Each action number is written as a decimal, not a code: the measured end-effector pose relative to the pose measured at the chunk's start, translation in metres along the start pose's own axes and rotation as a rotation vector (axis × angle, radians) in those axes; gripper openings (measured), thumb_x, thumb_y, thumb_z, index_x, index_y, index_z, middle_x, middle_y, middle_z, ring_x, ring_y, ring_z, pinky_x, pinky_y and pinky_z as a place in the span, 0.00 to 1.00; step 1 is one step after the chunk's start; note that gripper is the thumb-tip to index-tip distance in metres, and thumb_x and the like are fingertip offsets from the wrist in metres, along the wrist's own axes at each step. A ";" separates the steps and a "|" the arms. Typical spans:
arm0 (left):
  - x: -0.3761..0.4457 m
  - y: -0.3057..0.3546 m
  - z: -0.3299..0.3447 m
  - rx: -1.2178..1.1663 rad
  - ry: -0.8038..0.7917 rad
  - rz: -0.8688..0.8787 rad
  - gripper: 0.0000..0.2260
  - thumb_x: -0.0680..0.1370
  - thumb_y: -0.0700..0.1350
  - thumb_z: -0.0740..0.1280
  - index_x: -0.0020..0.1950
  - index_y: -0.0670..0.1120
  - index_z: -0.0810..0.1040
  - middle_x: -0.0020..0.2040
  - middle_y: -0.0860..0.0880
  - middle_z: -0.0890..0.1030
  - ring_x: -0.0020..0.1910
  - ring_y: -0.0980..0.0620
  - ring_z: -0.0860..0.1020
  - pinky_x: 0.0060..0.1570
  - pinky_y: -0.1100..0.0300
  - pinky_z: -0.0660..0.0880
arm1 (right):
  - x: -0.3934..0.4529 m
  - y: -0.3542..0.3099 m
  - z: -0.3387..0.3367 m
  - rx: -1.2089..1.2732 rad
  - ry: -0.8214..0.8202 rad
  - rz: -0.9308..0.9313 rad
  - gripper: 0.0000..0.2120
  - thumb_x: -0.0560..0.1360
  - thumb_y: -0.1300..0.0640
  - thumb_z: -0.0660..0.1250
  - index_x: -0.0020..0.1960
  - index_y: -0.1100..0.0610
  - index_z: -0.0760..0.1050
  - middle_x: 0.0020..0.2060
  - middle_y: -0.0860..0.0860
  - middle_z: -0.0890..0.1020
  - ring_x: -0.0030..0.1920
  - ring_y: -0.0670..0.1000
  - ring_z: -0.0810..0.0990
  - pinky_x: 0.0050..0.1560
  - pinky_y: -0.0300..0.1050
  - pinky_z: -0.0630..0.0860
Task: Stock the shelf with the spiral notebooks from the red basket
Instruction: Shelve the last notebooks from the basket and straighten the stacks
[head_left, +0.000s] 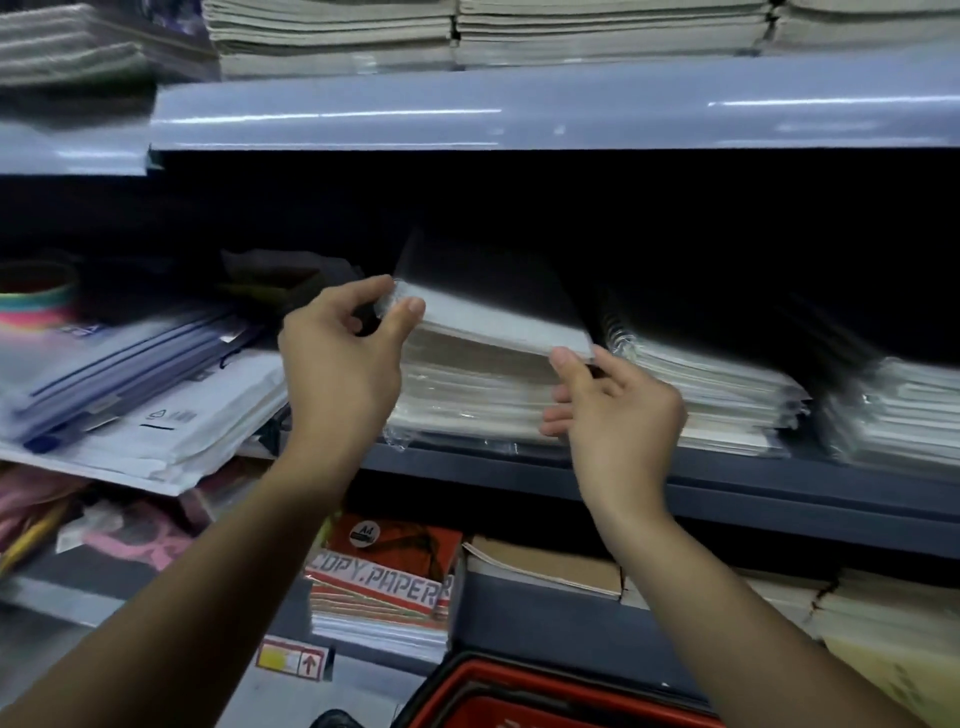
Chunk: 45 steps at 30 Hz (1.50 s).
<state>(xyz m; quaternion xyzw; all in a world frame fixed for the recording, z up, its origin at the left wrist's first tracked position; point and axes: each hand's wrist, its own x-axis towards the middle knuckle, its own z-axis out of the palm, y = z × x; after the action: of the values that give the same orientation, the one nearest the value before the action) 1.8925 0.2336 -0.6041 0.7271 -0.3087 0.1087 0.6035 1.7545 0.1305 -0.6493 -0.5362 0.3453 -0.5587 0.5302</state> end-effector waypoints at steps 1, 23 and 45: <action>0.006 0.000 0.006 -0.016 0.007 -0.021 0.19 0.77 0.53 0.73 0.65 0.48 0.81 0.48 0.51 0.82 0.43 0.58 0.77 0.42 0.73 0.71 | 0.005 0.000 0.007 -0.001 0.022 0.008 0.23 0.75 0.54 0.76 0.67 0.59 0.78 0.30 0.55 0.84 0.27 0.54 0.82 0.28 0.45 0.80; -0.016 -0.094 0.016 0.146 -0.344 -0.117 0.23 0.74 0.46 0.76 0.69 0.45 0.78 0.57 0.57 0.80 0.59 0.59 0.77 0.58 0.66 0.68 | -0.013 0.045 -0.008 -0.360 -0.137 0.070 0.23 0.77 0.58 0.72 0.69 0.55 0.71 0.55 0.46 0.79 0.46 0.35 0.78 0.36 0.20 0.71; -0.008 -0.117 0.011 0.079 -0.309 -0.195 0.31 0.71 0.50 0.78 0.71 0.43 0.76 0.69 0.51 0.78 0.65 0.61 0.72 0.65 0.67 0.64 | 0.020 0.055 0.006 -0.378 -0.230 0.058 0.31 0.76 0.57 0.74 0.76 0.51 0.68 0.43 0.56 0.86 0.24 0.45 0.78 0.26 0.28 0.72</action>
<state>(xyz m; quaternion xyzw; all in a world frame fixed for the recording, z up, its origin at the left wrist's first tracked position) 1.9514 0.2354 -0.7060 0.7847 -0.3211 -0.0512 0.5277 1.7751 0.1017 -0.6960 -0.6759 0.3965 -0.4039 0.4721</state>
